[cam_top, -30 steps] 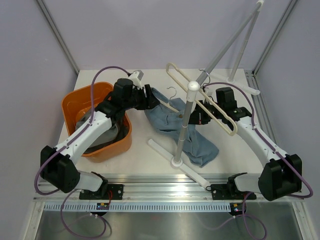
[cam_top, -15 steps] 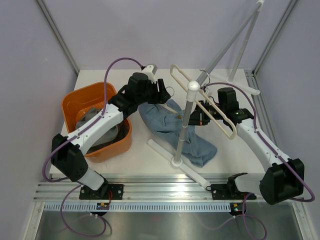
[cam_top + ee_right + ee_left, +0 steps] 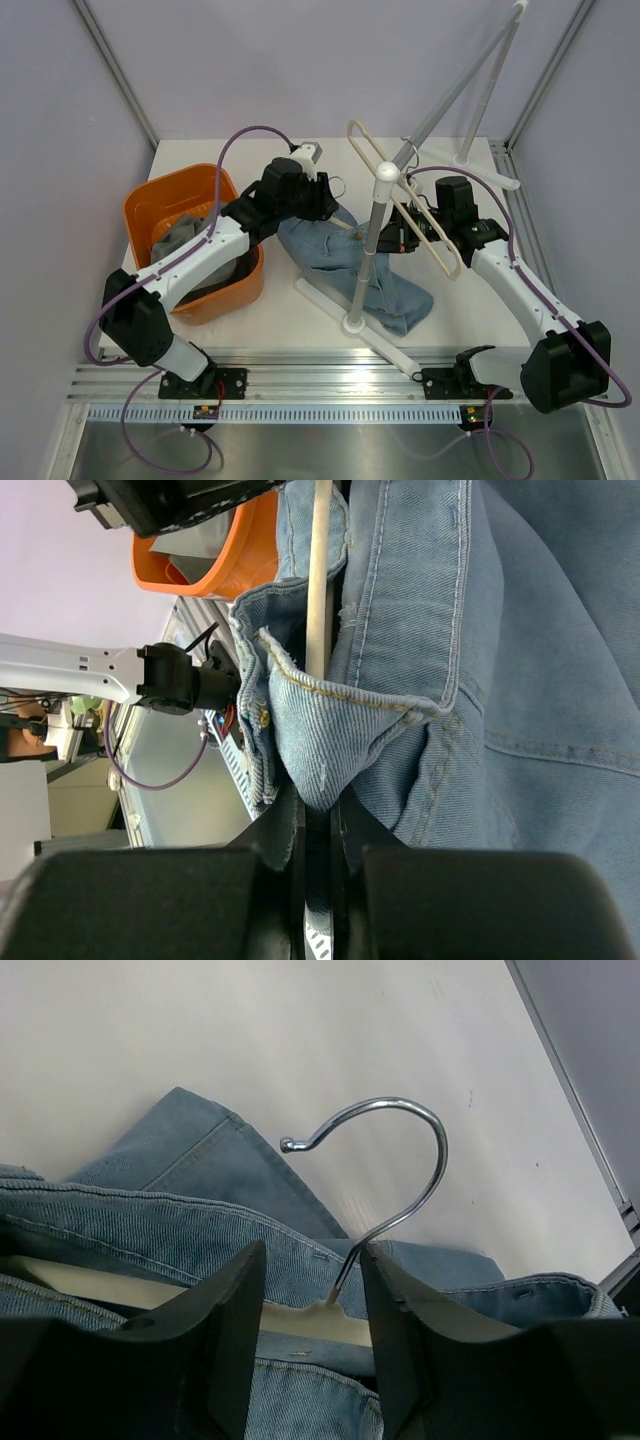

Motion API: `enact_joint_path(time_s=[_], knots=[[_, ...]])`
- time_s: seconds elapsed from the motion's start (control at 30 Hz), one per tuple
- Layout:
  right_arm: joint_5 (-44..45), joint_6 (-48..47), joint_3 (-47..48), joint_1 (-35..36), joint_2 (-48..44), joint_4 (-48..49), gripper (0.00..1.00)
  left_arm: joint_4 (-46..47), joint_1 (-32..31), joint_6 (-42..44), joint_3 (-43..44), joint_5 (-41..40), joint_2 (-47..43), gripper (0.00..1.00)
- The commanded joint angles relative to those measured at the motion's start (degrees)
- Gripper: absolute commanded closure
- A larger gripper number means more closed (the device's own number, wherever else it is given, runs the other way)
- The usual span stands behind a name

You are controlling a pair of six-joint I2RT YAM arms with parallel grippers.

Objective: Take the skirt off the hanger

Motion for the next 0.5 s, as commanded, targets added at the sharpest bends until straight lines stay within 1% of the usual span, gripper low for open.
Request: enact_joint_path(time_s=[0.0, 0.03, 0.07, 0.13, 0.17, 0.2, 0.27, 0.3, 0.33, 0.37, 0.4, 0.47], knots=[[-4.32, 1.09, 1.7, 0.63, -2.45, 6.52, 1.0, 2.31, -0.3, 1.03, -1.0, 0.34, -2.26, 0.58], [-4.23, 1.17, 1.7, 0.63, -2.54, 6.61, 1.0, 2.04, -0.38, 1.11, -0.74, 0.43, -1.91, 0.62], [-4.23, 1.35, 1.96, 0.63, -2.8, 6.52, 1.0, 1.78, -0.3, 1.03, -0.56, 0.51, -1.29, 0.73], [-4.15, 1.26, 2.4, 0.63, -2.89, 6.0, 1.0, 1.6, -0.39, 0.85, -0.39, 0.95, -0.85, 0.83], [-4.15, 1.26, 2.57, 0.63, -2.89, 5.91, 1.0, 1.68, -0.39, 0.59, -0.39, 0.95, -0.5, 0.93], [-3.36, 1.35, 2.75, 0.63, -2.97, 5.65, 1.0, 1.68, -0.47, 0.41, -0.39, 1.04, -0.41, 0.99], [-2.22, 1.53, 3.01, 0.63, -3.06, 5.47, 1.0, 1.86, -0.56, 0.24, -0.39, 0.95, -0.41, 1.0], [-0.12, 1.53, 3.19, 0.63, -3.06, 4.77, 0.96, 1.77, -0.56, 0.06, -0.39, 0.52, -0.5, 1.0], [1.2, 1.27, 3.71, 0.54, -3.06, 3.81, 0.73, 1.25, -0.56, -0.2, -0.12, -1.23, -0.67, 1.0], [2.52, 0.48, 4.07, 0.63, -3.06, 2.41, 0.6, -0.41, -0.65, -0.47, 1.44, -2.11, -0.59, 1.0], [4.27, -1.27, 4.33, 0.63, -3.24, -0.39, 0.53, -1.47, -0.56, -0.47, 2.68, -3.25, -0.41, 1.0], [5.87, -2.25, 3.81, 0.63, -4.11, -2.0, 0.43, -4.45, -0.56, 0.05, 6.97, -5.81, 0.03, 1.0]])
